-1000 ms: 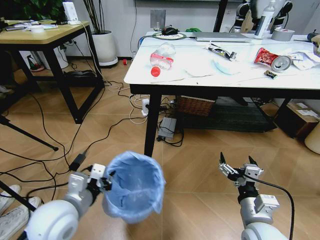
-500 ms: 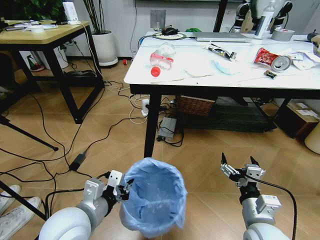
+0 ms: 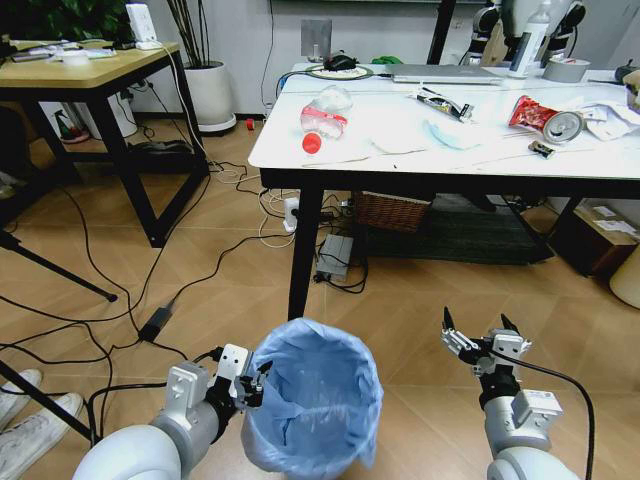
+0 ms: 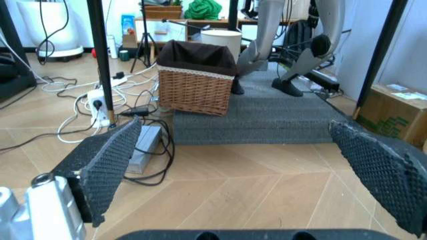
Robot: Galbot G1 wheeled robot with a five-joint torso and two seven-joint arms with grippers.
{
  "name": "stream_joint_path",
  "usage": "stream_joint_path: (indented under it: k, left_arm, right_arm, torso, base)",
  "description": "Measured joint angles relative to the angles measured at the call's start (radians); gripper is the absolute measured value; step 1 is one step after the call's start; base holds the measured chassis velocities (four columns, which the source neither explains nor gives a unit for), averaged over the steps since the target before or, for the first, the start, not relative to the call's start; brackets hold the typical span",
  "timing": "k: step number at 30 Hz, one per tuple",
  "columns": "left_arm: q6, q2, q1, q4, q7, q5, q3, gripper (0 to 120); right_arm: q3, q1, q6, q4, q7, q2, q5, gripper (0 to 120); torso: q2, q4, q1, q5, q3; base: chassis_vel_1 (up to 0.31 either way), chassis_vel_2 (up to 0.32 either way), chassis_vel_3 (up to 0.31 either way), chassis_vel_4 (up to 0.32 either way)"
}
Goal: Pick up the trash bin and place the trash from the table into it.
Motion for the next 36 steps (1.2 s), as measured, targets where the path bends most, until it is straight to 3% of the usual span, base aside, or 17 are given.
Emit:
stream_joint_path:
  k: [8,36]
  left_arm:
    - [0.0,0.003,0.003,0.003,-0.007,-0.002,-0.001,2]
    - [0.0,-0.087,0.015,0.006,-0.031,0.02,-0.03,2]
  right_arm:
    - [-0.002,-0.009,0.003,0.009,0.0,0.018,-0.007,100]
    - [-0.036,-0.088,-0.035,0.174,-0.008,0.026,0.033,100]
  torso:
    - [0.011,0.0,0.002,0.0,0.01]
    - [0.13,0.0,0.025,0.0002,0.105]
  base:
    - [0.0,0.0,0.0,0.0]
    - [0.0,0.0,0.0,0.0]
